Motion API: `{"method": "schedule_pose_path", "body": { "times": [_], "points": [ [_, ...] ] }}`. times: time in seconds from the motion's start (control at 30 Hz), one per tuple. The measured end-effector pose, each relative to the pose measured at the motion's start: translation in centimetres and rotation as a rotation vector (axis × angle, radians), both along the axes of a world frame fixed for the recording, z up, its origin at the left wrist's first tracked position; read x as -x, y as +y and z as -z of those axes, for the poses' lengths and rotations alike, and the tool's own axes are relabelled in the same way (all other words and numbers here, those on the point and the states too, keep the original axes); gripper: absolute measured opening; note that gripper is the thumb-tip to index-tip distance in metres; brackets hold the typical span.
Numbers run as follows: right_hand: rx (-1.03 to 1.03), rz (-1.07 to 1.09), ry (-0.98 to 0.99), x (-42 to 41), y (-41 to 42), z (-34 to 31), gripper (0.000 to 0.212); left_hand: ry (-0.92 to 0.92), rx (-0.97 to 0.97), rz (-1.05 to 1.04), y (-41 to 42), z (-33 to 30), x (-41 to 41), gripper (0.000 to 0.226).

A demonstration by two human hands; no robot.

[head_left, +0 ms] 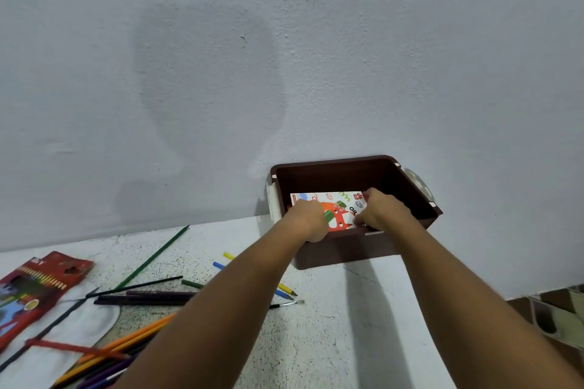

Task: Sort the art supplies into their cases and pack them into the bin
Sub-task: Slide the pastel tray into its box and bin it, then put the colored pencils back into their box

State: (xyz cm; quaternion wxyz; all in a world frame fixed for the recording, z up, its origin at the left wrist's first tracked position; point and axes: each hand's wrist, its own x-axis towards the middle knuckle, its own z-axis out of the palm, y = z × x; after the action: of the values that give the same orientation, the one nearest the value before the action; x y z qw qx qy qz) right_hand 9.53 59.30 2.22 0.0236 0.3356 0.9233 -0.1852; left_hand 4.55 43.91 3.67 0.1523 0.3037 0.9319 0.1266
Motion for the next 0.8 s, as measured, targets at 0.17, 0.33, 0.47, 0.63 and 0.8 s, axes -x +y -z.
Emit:
{"method": "schedule_pose_path", "body": {
  "times": [0.17, 0.33, 0.47, 0.63, 0.8],
  "points": [
    [0.003, 0.024, -0.020, 0.2, -0.1, 0.1, 0.073, 0.039, 0.053, 0.035, 0.4, 0.0, 0.2, 0.036],
    [-0.036, 0.028, -0.047, 0.4, -0.1, 0.3, 0.076, 0.022, 0.073, 0.085, 0.6, -0.2, -0.2, 0.037],
    [-0.030, 0.033, -0.058, 0.5, 0.0, 0.3, 0.080, 0.000, -0.092, 0.010, 0.0, 0.3, -0.3, 0.037],
    [-0.091, 0.016, -0.043, 0.3, -0.2, 0.3, 0.066, 0.077, -0.636, -0.076, -4.9, -0.4, -0.3, 0.023],
    [-0.145, 0.041, 0.088, -0.3, -0.8, 0.5, 0.046, 0.218, -0.509, -0.259, -16.8, 1.1, 2.8, 0.020]
  ]
}}
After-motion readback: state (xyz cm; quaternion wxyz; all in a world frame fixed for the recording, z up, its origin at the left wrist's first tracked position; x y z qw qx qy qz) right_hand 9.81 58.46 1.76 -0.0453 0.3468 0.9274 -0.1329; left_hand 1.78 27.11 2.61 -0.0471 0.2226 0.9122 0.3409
